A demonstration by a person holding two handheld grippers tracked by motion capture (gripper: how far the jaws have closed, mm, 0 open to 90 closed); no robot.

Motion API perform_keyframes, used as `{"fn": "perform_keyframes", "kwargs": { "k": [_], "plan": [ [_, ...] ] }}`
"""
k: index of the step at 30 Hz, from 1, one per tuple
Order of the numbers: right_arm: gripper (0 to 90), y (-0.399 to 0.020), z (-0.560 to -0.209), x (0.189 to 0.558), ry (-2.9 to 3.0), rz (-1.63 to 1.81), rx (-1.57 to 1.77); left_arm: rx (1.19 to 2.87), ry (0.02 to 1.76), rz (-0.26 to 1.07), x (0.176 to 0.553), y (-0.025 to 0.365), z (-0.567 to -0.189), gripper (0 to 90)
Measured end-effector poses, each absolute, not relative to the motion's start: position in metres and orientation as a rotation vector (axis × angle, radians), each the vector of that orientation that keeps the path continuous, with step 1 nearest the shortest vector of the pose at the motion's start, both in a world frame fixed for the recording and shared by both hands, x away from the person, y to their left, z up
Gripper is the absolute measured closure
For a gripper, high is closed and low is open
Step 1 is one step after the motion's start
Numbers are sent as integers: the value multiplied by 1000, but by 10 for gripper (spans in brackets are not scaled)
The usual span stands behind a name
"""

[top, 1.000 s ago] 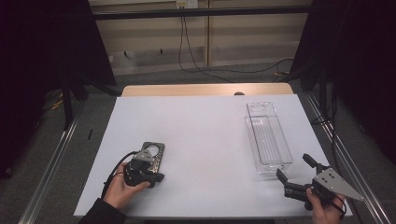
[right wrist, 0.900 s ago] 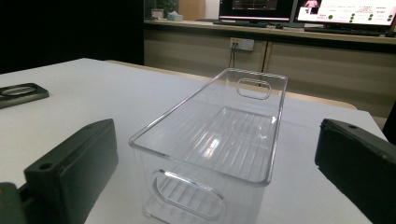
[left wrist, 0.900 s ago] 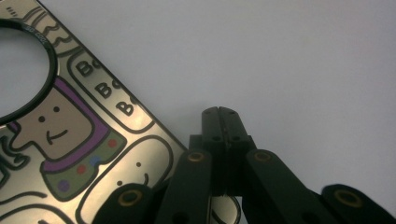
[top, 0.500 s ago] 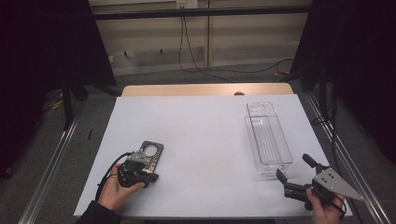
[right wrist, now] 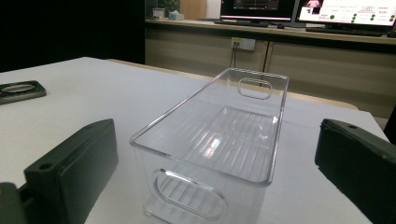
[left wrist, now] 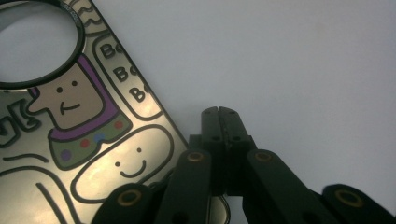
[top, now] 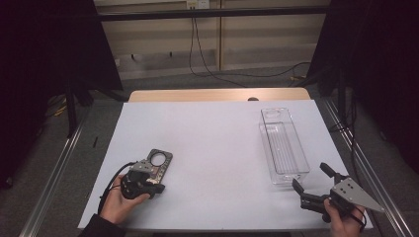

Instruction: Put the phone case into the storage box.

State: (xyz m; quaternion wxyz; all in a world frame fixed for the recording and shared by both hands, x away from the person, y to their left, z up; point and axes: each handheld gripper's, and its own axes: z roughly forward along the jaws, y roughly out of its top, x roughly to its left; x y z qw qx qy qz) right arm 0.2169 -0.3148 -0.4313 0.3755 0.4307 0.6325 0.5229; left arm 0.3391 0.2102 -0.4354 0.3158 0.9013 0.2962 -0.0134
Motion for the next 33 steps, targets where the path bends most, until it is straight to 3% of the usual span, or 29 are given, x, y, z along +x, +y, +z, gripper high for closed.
{"fn": "perform_keyframes", "kwargs": {
  "k": [9,17,21,25,28,33],
  "plan": [
    [0,-315,-431,217,1619,1338,1100,2319,746,16,334,212,-428,843],
    [0,-314,-431,219,1624,1342,1096,2222,745,111,326,224,-415,680],
    [0,-313,-431,220,1627,1346,1096,2190,766,187,320,231,-410,524],
    [0,-312,-431,220,1625,1350,1095,2154,833,249,321,236,-408,231],
    [0,-312,-431,221,1628,1350,1094,2158,855,289,324,237,-407,84],
    [0,-311,-431,222,1631,1351,1092,2186,837,280,329,234,-404,40]
  ]
}}
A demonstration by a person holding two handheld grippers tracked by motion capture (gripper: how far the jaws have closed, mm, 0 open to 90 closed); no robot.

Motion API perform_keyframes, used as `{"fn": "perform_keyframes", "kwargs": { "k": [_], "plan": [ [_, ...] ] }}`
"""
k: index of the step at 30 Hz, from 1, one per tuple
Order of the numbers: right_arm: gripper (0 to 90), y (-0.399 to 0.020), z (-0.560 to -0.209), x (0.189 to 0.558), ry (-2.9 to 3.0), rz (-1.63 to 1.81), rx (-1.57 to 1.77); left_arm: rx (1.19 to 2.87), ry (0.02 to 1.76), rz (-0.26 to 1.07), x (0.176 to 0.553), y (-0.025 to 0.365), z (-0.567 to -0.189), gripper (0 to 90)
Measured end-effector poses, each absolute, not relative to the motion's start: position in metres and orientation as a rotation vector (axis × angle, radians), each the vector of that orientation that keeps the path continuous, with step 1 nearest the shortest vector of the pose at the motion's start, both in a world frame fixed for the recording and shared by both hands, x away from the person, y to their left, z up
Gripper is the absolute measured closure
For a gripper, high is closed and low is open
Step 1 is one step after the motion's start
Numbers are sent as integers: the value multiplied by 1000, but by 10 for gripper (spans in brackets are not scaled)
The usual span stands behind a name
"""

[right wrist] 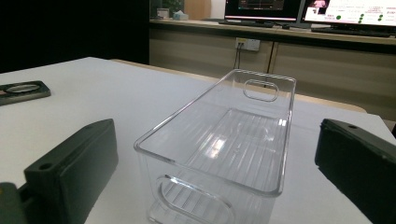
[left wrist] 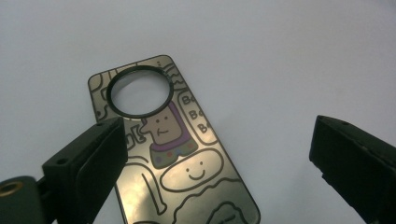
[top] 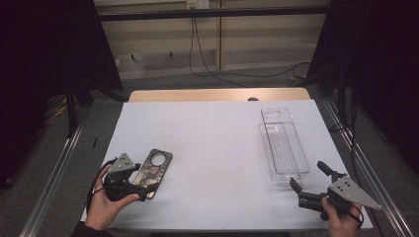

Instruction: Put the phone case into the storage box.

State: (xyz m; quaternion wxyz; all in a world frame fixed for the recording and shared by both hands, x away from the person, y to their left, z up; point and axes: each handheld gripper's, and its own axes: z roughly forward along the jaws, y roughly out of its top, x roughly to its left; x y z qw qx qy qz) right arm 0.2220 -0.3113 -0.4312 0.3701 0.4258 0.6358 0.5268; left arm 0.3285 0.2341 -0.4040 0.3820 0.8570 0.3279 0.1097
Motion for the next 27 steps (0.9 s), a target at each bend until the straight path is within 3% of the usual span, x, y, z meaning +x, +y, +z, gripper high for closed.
{"fn": "perform_keyframes", "kwargs": {
  "k": [16,27],
  "plan": [
    [0,-311,-431,223,1633,1357,1090,2212,1063,278,366,228,-414,46],
    [0,-311,-432,224,1635,1360,1090,2365,1120,224,380,219,-424,46]
  ]
}}
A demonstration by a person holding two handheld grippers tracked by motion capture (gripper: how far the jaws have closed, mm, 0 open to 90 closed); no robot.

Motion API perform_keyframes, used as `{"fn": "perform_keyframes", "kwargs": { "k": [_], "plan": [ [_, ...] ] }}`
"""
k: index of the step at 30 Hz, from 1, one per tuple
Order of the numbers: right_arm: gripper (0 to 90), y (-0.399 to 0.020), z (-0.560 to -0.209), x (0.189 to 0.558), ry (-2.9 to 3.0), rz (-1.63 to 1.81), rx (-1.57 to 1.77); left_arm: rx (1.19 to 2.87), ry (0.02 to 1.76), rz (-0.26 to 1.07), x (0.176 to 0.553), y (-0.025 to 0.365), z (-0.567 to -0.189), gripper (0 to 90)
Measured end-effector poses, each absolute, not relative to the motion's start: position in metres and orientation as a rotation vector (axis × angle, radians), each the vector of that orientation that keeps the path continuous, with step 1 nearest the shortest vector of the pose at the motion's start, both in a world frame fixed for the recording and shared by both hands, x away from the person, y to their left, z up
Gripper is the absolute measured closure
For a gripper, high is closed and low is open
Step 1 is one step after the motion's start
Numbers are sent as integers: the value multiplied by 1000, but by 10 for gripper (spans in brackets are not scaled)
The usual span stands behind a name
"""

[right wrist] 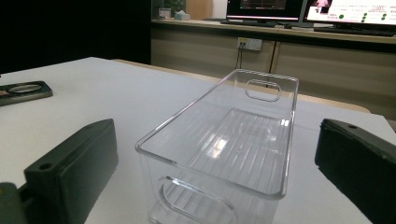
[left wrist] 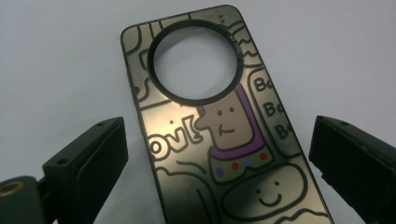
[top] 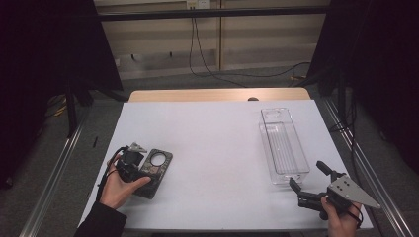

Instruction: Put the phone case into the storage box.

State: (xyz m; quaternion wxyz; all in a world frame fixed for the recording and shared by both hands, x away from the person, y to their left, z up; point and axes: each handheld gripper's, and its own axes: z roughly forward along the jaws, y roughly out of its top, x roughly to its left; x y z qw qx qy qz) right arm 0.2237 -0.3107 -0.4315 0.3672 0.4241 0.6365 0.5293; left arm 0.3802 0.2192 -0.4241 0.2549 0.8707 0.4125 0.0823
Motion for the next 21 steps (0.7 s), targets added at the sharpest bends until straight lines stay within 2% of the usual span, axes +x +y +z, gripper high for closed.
{"fn": "perform_keyframes", "kwargs": {
  "k": [7,9,14,21],
  "plan": [
    [0,-311,-432,224,1638,1358,1094,2429,1120,169,389,209,-428,48],
    [0,-311,-432,224,1641,1357,1091,2449,1105,192,390,205,-430,33],
    [0,-311,-432,224,1639,1359,1089,2445,1156,157,394,206,-435,26],
    [0,-310,-432,224,1644,1356,1089,2488,1172,213,393,198,-439,9]
  ]
}}
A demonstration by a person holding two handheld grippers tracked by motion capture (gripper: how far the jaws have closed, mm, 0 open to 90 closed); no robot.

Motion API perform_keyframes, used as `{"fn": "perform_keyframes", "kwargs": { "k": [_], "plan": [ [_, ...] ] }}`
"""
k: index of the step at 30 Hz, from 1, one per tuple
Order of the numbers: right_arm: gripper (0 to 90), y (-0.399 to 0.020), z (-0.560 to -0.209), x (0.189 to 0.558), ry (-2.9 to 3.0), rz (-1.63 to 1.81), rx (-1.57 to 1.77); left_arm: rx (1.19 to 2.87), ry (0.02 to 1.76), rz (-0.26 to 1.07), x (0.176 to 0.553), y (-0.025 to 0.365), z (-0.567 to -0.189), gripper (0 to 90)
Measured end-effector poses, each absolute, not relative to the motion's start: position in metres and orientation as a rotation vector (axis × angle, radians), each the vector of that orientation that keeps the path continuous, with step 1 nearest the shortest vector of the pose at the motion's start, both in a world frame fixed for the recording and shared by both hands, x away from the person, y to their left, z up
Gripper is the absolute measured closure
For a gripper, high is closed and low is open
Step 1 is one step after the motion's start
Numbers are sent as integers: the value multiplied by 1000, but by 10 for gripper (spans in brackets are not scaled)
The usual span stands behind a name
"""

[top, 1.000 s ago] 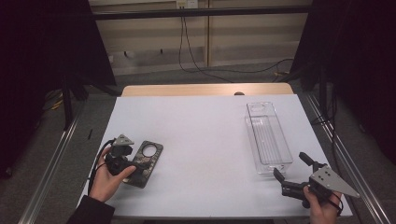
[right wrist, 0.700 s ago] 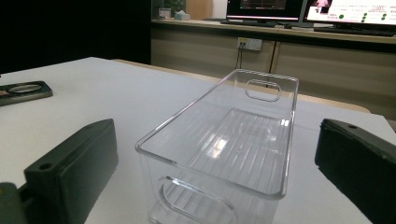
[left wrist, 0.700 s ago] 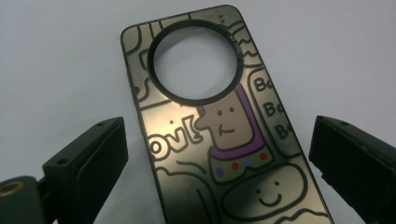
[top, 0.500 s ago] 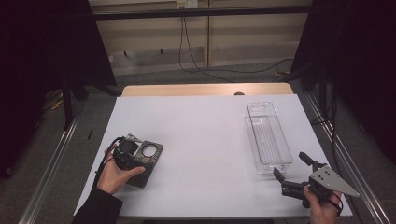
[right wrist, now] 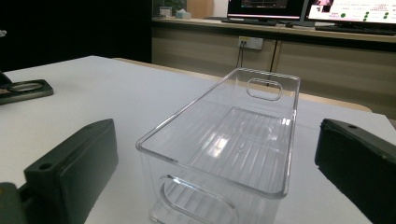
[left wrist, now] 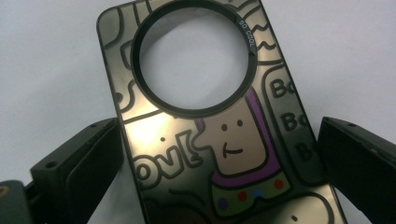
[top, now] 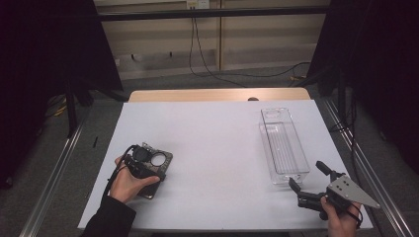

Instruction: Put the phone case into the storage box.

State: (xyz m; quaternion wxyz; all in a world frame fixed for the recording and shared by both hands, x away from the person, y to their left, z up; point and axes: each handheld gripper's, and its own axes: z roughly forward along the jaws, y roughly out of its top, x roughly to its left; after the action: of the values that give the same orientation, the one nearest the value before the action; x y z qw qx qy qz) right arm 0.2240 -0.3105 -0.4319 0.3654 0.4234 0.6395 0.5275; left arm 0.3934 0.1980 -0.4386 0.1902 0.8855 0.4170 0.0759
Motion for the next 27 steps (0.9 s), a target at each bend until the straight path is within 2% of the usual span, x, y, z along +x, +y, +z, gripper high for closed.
{"fn": "perform_keyframes", "kwargs": {
  "k": [18,27],
  "plan": [
    [0,-311,-432,223,1645,1363,1085,2479,1232,230,393,194,-441,0],
    [0,-310,-432,224,1649,1363,1083,2484,1272,234,393,193,-437,54]
  ]
}}
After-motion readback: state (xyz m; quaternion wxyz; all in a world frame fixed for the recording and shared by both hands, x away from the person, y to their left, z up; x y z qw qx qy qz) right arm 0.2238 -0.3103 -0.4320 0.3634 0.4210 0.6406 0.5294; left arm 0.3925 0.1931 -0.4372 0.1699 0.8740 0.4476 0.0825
